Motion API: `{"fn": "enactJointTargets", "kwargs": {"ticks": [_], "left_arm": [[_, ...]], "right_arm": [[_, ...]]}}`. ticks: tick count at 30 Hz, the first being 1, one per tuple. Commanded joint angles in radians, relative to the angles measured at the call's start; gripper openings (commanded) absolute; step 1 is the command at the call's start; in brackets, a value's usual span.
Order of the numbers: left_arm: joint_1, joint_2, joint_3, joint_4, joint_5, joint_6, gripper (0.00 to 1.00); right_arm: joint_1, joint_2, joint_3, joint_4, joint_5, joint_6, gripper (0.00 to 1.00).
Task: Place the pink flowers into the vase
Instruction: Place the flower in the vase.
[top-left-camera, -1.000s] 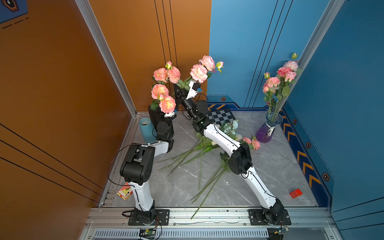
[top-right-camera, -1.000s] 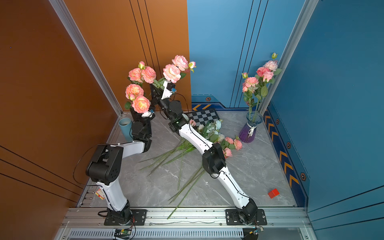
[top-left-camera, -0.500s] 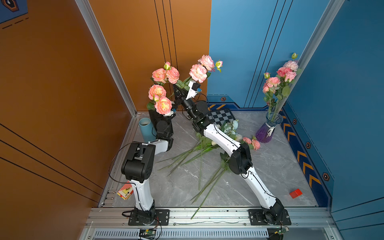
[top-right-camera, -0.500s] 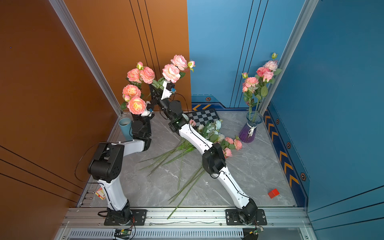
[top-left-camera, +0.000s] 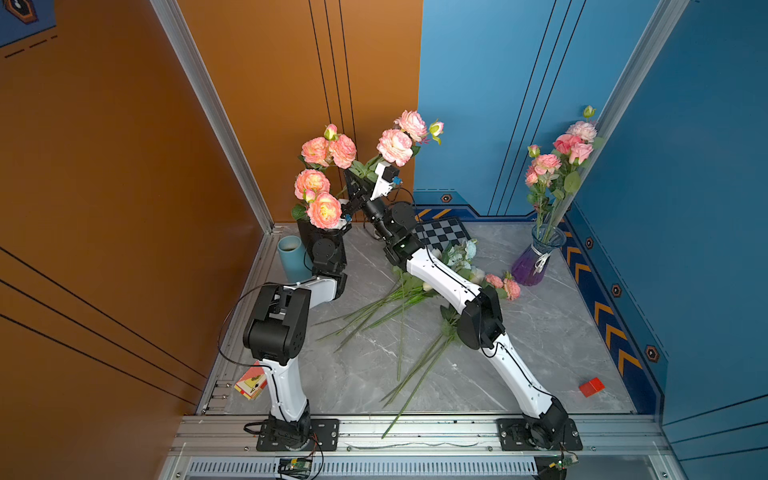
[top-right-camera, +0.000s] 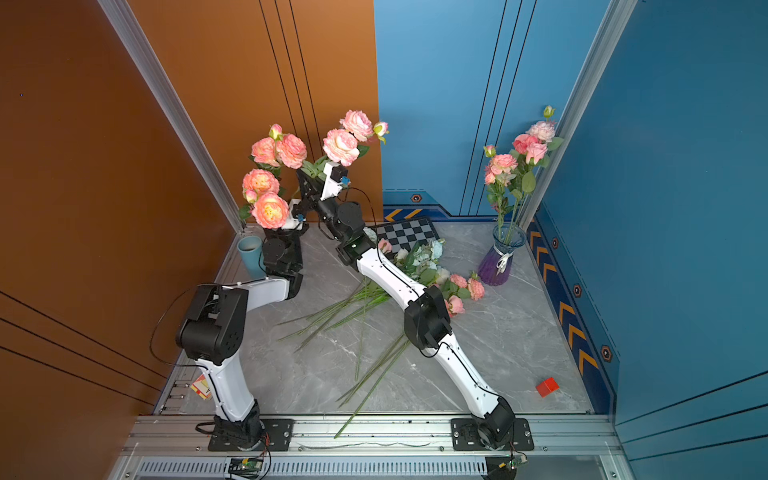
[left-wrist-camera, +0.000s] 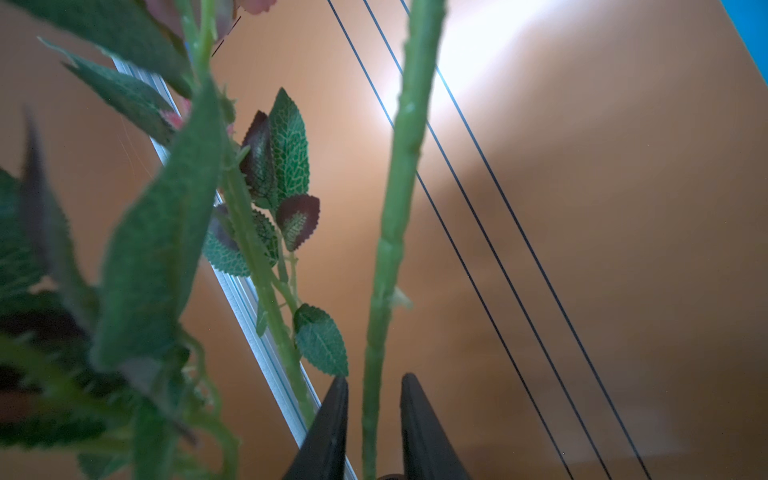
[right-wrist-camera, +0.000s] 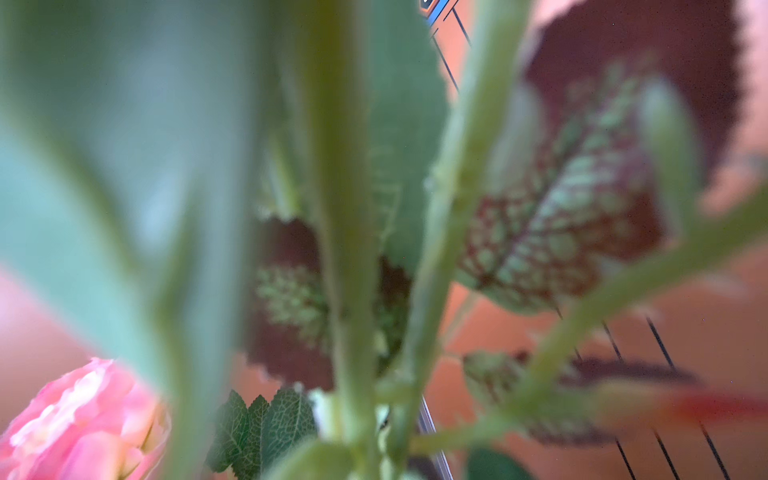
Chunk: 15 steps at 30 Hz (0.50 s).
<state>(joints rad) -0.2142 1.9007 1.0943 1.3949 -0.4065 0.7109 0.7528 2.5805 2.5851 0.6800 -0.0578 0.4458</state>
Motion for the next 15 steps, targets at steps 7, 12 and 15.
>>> {"fn": "enactJointTargets", "kwargs": {"ticks": [7, 12, 15], "left_arm": [[0.003, 0.015, 0.025, 0.016, 0.005, 0.001, 0.10], [0.003, 0.018, 0.037, 0.016, -0.022, 0.009, 0.04], [0.002, 0.020, 0.042, 0.015, -0.035, 0.010, 0.03]], "right_arm": [[0.009, -0.030, 0.021, 0.009, -0.034, 0.000, 0.14], [0.010, -0.035, 0.010, 0.021, -0.039, 0.002, 0.16], [0.009, -0.049, -0.016, 0.035, -0.037, -0.001, 0.18]]}}
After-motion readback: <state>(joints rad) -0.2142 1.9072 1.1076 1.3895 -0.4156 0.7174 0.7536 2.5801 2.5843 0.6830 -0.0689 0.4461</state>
